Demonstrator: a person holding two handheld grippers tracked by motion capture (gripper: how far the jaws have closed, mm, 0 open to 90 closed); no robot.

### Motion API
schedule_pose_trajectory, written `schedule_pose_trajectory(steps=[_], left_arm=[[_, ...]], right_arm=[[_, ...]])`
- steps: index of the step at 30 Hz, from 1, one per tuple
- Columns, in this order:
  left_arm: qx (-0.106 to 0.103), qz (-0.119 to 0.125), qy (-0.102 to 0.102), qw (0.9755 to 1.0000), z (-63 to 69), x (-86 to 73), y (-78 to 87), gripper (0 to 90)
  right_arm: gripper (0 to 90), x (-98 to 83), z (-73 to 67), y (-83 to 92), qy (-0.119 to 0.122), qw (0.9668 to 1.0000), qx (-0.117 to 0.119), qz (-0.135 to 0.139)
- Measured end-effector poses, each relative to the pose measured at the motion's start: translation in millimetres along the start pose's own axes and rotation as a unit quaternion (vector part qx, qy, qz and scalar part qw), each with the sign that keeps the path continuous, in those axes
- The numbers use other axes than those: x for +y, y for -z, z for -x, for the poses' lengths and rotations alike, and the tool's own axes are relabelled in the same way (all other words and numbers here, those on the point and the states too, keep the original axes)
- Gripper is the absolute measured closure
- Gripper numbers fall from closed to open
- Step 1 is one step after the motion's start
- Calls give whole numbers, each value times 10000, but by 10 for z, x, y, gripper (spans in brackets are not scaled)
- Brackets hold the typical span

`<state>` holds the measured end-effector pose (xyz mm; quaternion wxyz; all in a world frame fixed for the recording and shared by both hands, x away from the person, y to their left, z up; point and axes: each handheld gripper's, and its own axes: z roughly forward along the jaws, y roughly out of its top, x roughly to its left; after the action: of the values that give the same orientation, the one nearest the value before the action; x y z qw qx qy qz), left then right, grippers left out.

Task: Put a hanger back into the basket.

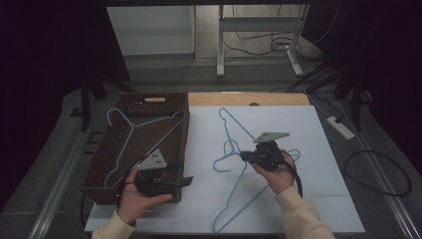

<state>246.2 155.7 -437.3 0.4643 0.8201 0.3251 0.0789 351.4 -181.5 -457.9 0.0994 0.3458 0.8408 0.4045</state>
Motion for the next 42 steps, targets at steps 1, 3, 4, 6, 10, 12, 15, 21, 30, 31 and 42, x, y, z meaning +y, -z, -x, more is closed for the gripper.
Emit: schedule_pose_trajectory(steps=[1, 3, 4, 6, 10, 12, 15, 21, 30, 31, 42], left_arm=[[-14, -11, -9, 10000, 8, 7, -13, 365], [-43, -27, -18, 10000, 31, 28, -49, 365], [-61, -35, -27, 10000, 41, 38, -62, 365], [-98, -39, -47, 9999, 70, 65, -98, 365], [-154, -78, -75, 9998, 132, 117, -180, 366], [-206, -107, -116, 9997, 172, 148, -244, 366], [-263, -176, -126, 9994, 213, 185, -327, 365], [-394, -307, -106, 9987, 294, 238, -489, 366], [-537, -549, -133, 9970, 406, 282, -753, 363], [-569, -592, -145, 9965, 425, 283, -792, 363], [-597, -986, -37, 9933, 505, 261, -1125, 356]], right_arm=[[858, 0, 0, 3, -1, 10000, 0, 4], [857, 0, 2, 9, 10, 10000, -2, 9], [858, -2, 2, 12, -8, 10000, -4, 33], [858, -1, 4, 21, -18, 10000, -5, 48], [858, -6, 3, 33, 1, 10000, 8, 87], [858, -6, 1, 37, 2, 10000, 7, 86], [858, -9, -5, 46, -3, 9999, 11, 105], [858, -17, -12, 45, -3, 9999, 5, 119], [858, -21, -9, 51, -9, 9999, 12, 148], [857, -21, -8, 52, -10, 9999, 13, 152], [858, -25, -6, 72, -9, 9998, 27, 191]])
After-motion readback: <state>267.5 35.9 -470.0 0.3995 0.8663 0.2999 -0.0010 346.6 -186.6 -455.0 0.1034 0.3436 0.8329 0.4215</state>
